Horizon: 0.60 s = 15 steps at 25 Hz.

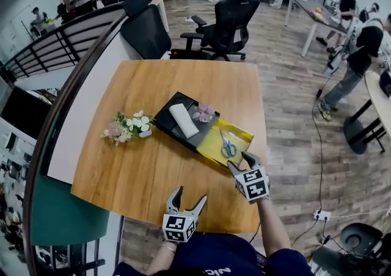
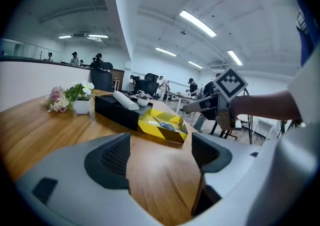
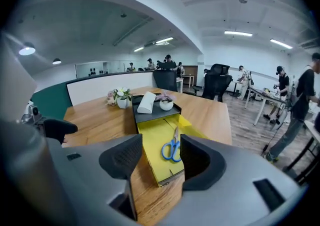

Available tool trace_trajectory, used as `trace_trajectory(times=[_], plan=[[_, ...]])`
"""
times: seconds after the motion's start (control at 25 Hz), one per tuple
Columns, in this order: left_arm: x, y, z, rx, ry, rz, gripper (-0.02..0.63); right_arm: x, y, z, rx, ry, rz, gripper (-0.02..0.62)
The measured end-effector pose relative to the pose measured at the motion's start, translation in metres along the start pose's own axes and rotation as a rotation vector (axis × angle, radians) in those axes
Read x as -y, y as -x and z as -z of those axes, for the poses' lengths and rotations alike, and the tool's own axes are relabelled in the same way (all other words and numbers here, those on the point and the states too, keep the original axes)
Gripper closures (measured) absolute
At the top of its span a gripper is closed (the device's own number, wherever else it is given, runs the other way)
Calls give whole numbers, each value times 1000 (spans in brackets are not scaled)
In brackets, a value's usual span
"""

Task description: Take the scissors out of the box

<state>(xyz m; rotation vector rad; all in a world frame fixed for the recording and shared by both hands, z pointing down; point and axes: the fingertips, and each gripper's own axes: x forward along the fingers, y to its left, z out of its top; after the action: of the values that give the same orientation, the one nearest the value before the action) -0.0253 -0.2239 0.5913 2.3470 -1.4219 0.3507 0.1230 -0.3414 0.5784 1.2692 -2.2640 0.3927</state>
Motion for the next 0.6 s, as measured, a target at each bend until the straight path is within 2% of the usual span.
trace_trajectory(times=[0.16, 0.36, 0.44, 0.6], plan=[[-17, 3, 1, 3, 15, -21, 230, 9, -22, 1, -78, 29, 1, 360], [-42, 6, 1, -6, 24, -55, 230, 8, -55, 16, -248, 76, -63, 365], [-49, 7, 0, -7, 29, -64, 230, 13, -66, 17, -285, 73, -57, 394], [-62, 7, -2, -11, 39, -74, 230, 19, -84, 19, -372, 47, -73, 403]])
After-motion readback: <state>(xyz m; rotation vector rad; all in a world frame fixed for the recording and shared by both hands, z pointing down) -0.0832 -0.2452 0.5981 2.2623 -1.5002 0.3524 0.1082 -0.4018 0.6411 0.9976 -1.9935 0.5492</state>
